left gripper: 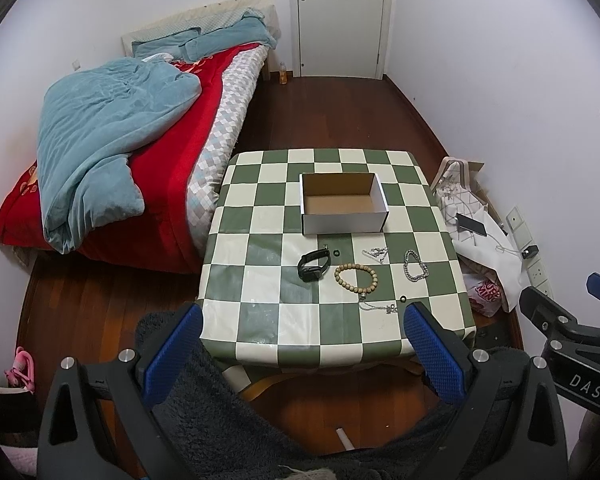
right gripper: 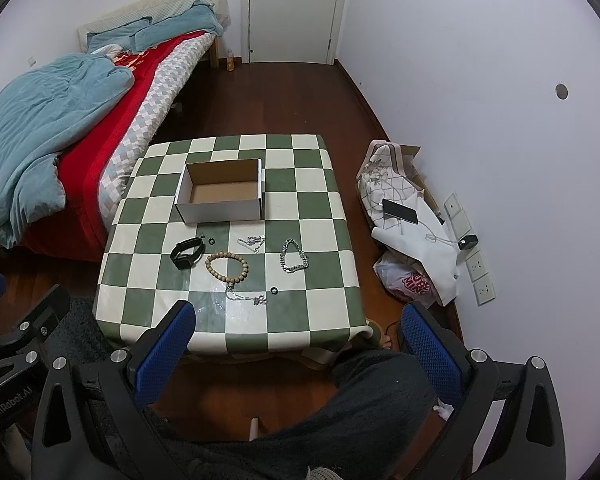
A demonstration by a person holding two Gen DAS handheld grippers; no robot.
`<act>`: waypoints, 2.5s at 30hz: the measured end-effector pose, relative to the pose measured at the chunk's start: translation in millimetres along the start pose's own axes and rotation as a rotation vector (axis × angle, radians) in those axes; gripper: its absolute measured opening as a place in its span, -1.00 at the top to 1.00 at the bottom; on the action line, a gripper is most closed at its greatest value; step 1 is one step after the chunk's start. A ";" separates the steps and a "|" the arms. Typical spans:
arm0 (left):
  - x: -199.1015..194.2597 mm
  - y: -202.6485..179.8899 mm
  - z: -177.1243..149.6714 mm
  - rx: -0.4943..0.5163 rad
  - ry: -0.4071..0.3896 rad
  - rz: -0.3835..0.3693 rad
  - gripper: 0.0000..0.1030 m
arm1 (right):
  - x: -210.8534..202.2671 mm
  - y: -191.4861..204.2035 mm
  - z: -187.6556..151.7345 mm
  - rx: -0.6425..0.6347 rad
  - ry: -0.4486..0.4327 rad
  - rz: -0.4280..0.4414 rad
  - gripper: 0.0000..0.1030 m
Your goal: Organize jewelry
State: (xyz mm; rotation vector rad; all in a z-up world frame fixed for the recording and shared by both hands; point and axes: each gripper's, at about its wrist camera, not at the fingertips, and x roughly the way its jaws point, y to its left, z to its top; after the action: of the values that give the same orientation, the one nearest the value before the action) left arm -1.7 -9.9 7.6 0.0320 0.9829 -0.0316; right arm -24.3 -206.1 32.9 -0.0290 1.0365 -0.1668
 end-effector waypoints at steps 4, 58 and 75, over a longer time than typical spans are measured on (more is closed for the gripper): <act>-0.2 -1.5 -0.2 -0.001 -0.003 0.000 -0.99 | 0.5 1.2 -1.7 0.000 -0.002 -0.001 -1.00; 313.2 31.8 48.6 0.128 0.311 0.336 -0.99 | 313.1 -36.1 24.2 0.205 0.352 0.080 -0.20; 387.2 -11.9 40.3 0.359 0.460 0.153 -0.31 | 386.7 72.8 19.3 0.063 0.437 0.154 -0.20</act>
State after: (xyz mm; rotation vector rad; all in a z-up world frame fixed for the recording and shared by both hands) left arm 245.9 -28.3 -292.4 0.4604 1.4211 -0.0616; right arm 193.7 -193.9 -295.0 0.1505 1.4634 -0.0661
